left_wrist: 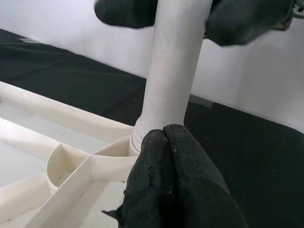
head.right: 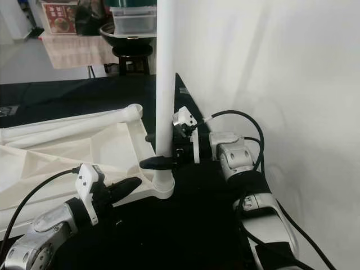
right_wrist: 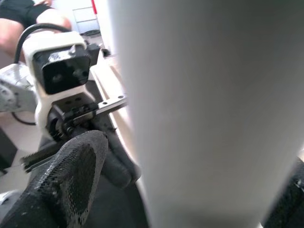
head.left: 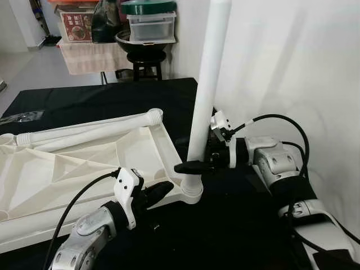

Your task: Building children table

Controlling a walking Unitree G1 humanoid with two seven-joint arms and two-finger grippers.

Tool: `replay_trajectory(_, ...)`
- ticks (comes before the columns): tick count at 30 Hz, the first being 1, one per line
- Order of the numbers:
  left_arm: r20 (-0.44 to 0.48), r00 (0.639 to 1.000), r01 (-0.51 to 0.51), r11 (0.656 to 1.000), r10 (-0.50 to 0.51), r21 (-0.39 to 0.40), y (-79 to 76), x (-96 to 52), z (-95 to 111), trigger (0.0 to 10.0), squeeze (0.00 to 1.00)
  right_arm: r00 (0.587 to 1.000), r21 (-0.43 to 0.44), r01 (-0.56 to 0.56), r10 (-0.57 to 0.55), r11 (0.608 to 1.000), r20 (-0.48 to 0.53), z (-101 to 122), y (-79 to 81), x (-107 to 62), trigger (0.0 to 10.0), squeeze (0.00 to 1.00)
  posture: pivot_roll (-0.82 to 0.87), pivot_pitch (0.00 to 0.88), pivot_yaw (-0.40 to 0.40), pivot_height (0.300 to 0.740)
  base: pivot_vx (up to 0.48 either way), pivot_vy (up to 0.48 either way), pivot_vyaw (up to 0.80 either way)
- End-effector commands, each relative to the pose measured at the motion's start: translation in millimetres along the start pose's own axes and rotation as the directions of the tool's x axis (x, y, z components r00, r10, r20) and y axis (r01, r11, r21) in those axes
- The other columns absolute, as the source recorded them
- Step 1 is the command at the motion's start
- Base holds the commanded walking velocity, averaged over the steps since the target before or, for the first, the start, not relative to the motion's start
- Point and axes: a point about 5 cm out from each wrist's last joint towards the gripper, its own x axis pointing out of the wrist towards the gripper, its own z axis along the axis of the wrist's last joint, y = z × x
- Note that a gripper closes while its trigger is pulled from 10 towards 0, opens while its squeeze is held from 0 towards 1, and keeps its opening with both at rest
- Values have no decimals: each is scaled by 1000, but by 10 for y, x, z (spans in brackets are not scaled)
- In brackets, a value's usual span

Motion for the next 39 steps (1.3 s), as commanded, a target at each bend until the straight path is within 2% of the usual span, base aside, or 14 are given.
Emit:
replay_trajectory(1,-8,1000,8,1000,-8,-4,-21,1,-5,10000,0,999,-26,-46,45,999,-24,50,-1,27,10000,0,-50,0,-58,740,0,0,0)
replay_trajectory(4,-8,1000,8,1000,-8,-4,-22,0,-5,10000,0,998,-22,-54,54,998,-26,44,-3,25,10000,0,-50,0,-58,740,0,0,0)
replay_trajectory(5,-8,1000,9,1000,-9,-5,-24,0,-5,10000,0,998,-13,-54,54,998,-18,37,-14,21,0,0,-50,0,-58,740,0,0,0)
replay_trajectory(15,-1,1000,11,1000,-11,-11,-30,-3,7,10000,0,996,-10,68,-67,998,53,-112,-2,-31,0,0,-66,0,-50,740,0,0,0)
replay_trajectory(19,1,1000,12,1000,-12,-12,-26,-14,15,10000,0,971,23,229,-230,973,71,-245,50,45,0,0,-69,0,-48,740,0,0,0)
replay_trajectory(20,0,1000,11,1000,-11,-12,-23,-26,16,10000,0,942,52,325,-328,944,69,-301,61,111,0,0,-61,0,-48,740,0,0,0)
replay_trajectory(21,0,1000,11,1000,-11,-12,-23,-26,16,10000,0,942,52,325,-328,944,69,-301,61,111,0,0,-61,0,-48,740,0,0,0)
replay_trajectory(23,-4,1000,7,1000,-7,-10,-3,-60,24,10000,0,747,150,656,-664,740,6,-503,83,272,0,0,-61,0,-34,740,0,0,0)
replay_trajectory(24,-5,1000,6,1000,-6,-10,4,-72,26,10000,0,679,91,732,-734,675,-16,-544,146,305,0,0,-61,0,-24,740,0,0,0)
replay_trajectory(25,-6,1000,5,1000,-5,-10,10,-80,26,10000,0,650,40,760,-760,649,-19,-552,190,327,0,0,-64,0,-19,740,0,0,0)
replay_trajectory(36,-15,1000,9,1000,-10,-13,19,-83,30,10000,0,660,124,748,-750,653,-31,-500,167,251,0,0,-60,0,-26,740,0,0,0)
replay_trajectory(37,-11,1000,2,1000,-2,-12,16,-83,32,10000,0,676,107,734,-736,671,-26,-417,149,215,8627,0,-57,0,-28,740,0,0,0)
replay_trajectory(38,-11,1000,2,1000,-2,-12,16,-83,32,10000,0,676,107,734,-736,671,-26,-417,149,215,8627,0,-57,0,-28,740,0,0,0)
replay_trajectory(39,-9,1000,-1,1000,0,-13,12,-81,31,10000,0,697,85,714,-717,695,10,-281,130,164,10000,0,-59,0,-26,740,0,0,0)
